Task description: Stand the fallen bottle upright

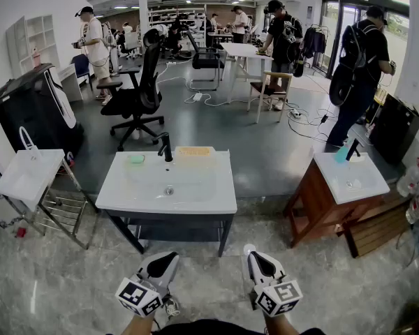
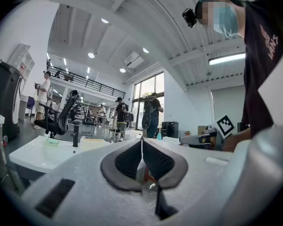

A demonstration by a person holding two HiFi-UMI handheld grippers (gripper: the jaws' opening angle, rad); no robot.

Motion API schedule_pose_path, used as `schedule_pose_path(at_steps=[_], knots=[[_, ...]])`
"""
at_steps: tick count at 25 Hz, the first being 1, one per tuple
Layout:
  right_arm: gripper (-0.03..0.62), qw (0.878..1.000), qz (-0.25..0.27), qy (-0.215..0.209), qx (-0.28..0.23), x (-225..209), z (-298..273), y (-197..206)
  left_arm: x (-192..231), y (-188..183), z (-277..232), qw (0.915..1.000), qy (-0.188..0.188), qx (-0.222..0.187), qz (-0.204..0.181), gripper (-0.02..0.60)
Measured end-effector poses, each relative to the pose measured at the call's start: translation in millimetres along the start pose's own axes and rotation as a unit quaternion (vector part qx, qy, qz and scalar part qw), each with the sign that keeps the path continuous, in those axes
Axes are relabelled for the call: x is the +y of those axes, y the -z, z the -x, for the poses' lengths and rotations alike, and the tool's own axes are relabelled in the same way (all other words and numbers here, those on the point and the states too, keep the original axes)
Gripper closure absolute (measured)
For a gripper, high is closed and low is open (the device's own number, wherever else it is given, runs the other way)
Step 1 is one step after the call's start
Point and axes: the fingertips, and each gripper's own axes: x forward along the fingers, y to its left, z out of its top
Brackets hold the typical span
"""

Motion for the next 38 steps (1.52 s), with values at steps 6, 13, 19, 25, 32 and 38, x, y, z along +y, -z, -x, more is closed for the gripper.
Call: schedule_pose_path(at_steps=[6,13,19,25,32,38], knots=[[0.593,0.998,-0.053,-0.011,-0.03,5.1,-18.4,-3.8,14.5,0.6,-7.5,0.9998,0.017,-0.005,0.004,0.555],[0.538,0.994,-0.103,0.0,-0.024,19.3,-55.4,2.6,46.6,-1.4,-16.5,0.9984,0.056,0.003,-0.001,0.552],[0.463,0.98,-0.187,0.031,-0.055,21.0,-92.1,5.1,90.4,-1.6,-20.1,0.9969,0.075,0.023,0.003,0.353],[0.43,0.974,-0.208,0.064,-0.061,38.3,-135.6,14.6,148.2,-2.5,-17.4,0.9944,0.099,0.037,-0.002,0.344],[0.424,0.967,-0.225,0.097,-0.066,58.3,-164.6,19.5,191.2,1.0,-18.1,0.9893,0.135,0.055,0.008,0.336],[0.424,0.961,-0.242,0.119,-0.066,58.9,-177.6,24.4,207.8,11.2,-33.2,0.9848,0.162,0.062,0.018,0.334]])
